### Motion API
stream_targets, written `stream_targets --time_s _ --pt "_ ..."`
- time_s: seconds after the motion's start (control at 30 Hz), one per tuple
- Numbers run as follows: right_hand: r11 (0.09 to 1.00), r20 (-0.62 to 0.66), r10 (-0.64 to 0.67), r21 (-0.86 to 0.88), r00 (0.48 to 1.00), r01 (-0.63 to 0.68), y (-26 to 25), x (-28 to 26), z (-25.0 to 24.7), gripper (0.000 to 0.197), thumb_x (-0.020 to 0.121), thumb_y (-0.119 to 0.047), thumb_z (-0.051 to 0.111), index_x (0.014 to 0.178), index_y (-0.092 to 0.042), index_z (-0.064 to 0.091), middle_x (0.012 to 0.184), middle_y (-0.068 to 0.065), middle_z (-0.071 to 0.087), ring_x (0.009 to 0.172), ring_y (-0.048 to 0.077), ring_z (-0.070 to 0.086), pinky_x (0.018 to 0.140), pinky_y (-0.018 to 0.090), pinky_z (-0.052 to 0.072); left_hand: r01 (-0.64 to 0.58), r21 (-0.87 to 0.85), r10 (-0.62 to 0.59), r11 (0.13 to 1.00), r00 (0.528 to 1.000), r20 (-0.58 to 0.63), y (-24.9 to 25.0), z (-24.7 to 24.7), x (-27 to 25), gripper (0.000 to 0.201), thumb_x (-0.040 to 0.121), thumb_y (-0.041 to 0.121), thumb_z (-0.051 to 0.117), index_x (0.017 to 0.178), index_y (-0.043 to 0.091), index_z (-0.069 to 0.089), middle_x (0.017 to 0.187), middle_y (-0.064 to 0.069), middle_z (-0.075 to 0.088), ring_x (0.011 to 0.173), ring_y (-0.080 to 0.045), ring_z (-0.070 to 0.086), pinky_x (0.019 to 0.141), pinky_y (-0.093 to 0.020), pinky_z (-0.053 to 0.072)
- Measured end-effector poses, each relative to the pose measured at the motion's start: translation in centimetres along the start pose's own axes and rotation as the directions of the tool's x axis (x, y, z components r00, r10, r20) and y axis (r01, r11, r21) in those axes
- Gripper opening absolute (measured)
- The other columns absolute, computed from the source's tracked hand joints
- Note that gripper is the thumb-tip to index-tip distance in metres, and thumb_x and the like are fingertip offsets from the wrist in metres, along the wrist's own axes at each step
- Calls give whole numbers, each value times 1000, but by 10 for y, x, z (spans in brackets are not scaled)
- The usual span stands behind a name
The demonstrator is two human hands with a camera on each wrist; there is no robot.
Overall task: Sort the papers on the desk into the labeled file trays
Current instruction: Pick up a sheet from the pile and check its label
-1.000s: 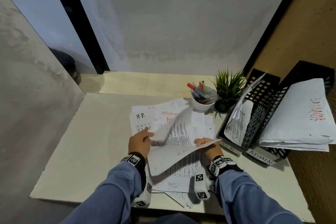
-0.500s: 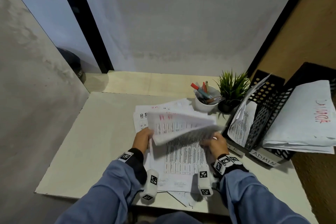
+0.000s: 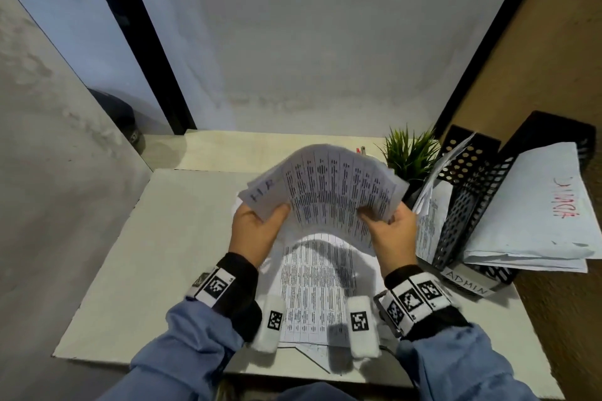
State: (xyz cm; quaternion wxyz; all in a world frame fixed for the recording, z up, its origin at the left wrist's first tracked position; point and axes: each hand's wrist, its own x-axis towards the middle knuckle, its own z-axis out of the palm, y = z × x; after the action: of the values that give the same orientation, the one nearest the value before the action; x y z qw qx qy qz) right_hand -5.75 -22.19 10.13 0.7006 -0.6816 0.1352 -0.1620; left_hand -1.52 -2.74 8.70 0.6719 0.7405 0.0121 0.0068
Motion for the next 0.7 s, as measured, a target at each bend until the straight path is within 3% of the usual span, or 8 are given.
stream_targets --time_s 0.17,0.27,0.33,0.4,0.5,0.57,0.63,0.7 --pt "972 -28 201 -119 979 -203 43 -19 6 33 80 13 61 86 -20 63 86 -3 66 88 16 64 89 39 52 234 166 -244 958 969 42 -51 6 -12 27 86 13 65 112 6 62 106 -9 69 95 -22 66 73 -21 52" --pt "956 -53 264 -115 963 -269 43 -12 3 17 83 5 62 89 -10 63 78 -4 61 75 13 59 69 17 49 292 154 -295 944 956 -4 -59 10 -9 16 83 8 67 97 1 66 98 -17 71 88 -29 66 73 -27 52" --pt "962 -30 226 -147 974 -228 29 1 -4 8 83 -2 64 81 -9 61 73 2 59 60 8 56 51 9 46 233 77 -232 969 972 -21 -40 14 -1 10 79 5 69 86 -1 64 87 -17 70 85 -30 66 75 -35 56" --pt "973 -42 114 -195 993 -120 14 17 -15 12 83 -6 65 78 -13 57 74 3 60 59 6 56 49 7 45 102 106 -101 989 995 -23 -11 19 7 12 80 15 69 89 9 62 84 -7 69 82 -22 66 77 -33 56" --pt "931 -263 -103 -366 959 0 -8 44 -35 25 80 -11 69 104 -13 61 108 5 57 93 13 57 79 14 47 -79 94 78 992 997 10 40 31 20 15 86 15 65 100 18 62 85 11 66 76 10 62 66 -5 49" --pt "786 -449 -175 -599 876 -150 -10 63 -51 51 77 -25 72 123 -12 53 126 10 43 115 23 43 97 31 41 -143 111 138 983 989 53 65 41 34 15 84 12 65 98 19 65 86 9 69 79 1 65 69 -12 52" --pt "630 -497 -53 -690 866 -358 0 80 -64 76 74 -38 72 135 -7 40 134 16 37 122 33 37 102 44 39 -215 233 185 948 972 143 82 55 48 9 82 15 64 89 15 68 84 1 71 77 -12 65 67 -18 52" --pt "587 -492 215 -626 844 -514 9 90 -72 81 74 -39 71 136 0 36 137 22 41 122 38 45 99 46 43 -288 389 206 875 949 239 94 73 60 7 81 15 61 75 14 65 70 1 64 64 -13 57 52 -10 42"
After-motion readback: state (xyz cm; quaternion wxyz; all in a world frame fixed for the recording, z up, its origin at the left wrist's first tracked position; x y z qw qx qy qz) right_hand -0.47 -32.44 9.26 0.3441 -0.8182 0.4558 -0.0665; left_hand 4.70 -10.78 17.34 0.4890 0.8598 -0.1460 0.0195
